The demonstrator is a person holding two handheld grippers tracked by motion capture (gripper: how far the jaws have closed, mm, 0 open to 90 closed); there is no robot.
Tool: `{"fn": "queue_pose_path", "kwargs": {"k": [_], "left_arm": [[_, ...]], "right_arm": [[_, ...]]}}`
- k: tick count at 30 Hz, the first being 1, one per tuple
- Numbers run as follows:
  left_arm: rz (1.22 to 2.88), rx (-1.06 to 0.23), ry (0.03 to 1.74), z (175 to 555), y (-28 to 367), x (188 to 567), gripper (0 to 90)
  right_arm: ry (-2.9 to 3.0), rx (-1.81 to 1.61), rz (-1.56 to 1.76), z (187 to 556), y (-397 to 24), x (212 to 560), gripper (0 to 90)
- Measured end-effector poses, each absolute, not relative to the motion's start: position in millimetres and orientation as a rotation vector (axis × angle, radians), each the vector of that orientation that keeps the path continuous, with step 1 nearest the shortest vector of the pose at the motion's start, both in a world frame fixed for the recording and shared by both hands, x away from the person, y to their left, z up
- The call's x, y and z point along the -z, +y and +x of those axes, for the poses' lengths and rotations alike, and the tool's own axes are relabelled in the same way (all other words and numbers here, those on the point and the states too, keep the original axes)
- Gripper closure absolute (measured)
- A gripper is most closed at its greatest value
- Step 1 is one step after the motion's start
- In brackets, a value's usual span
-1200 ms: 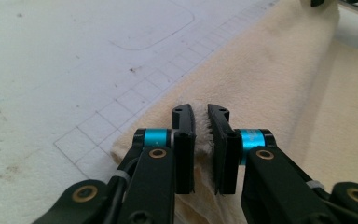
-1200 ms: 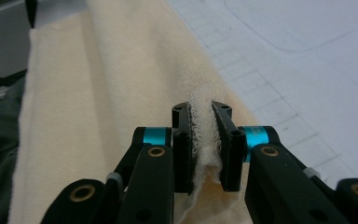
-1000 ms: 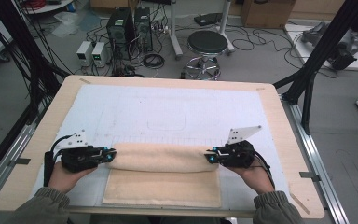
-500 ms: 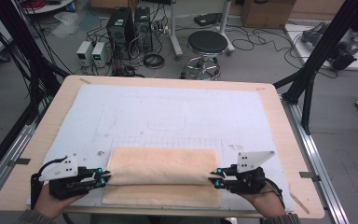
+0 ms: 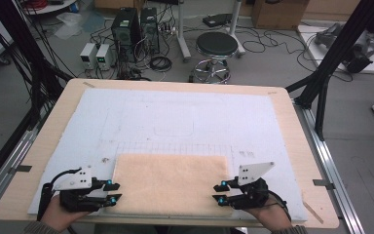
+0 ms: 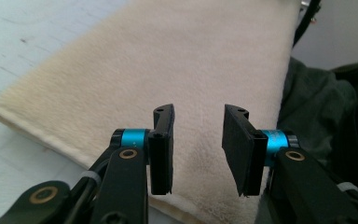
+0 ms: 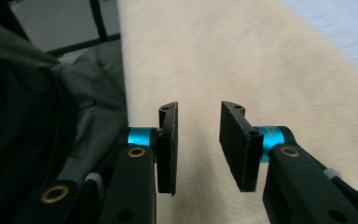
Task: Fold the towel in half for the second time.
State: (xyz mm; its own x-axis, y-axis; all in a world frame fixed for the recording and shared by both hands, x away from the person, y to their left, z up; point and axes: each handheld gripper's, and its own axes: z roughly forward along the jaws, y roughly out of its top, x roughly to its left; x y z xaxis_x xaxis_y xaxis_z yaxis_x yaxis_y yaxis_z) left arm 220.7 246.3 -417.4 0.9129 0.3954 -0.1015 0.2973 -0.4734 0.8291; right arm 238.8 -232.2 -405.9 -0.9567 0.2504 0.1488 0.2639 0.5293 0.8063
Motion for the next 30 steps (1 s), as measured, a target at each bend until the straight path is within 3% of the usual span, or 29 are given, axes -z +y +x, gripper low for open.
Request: {"fn": "queue_pose_path", "kwargs": {"k": [7, 14, 20, 30], "left_arm": [[2.168, -0.121, 0.491, 221, 242, 430, 62.0], [2.089, -0.244, 0.564, 236, 244, 418, 49.2], [2.005, -0.343, 0.671, 265, 248, 411, 45.1], [1.96, -0.369, 0.814, 306, 248, 420, 38.1]], "right_arm": [[-2.801, 1.311, -0.434, 237, -225, 424, 66.0], [-2.822, 1.462, -0.625, 257, -236, 410, 46.4], [-2.842, 1.512, -0.768, 284, -241, 404, 39.7], [-2.805, 1.498, -0.966, 329, -242, 420, 28.4]]}}
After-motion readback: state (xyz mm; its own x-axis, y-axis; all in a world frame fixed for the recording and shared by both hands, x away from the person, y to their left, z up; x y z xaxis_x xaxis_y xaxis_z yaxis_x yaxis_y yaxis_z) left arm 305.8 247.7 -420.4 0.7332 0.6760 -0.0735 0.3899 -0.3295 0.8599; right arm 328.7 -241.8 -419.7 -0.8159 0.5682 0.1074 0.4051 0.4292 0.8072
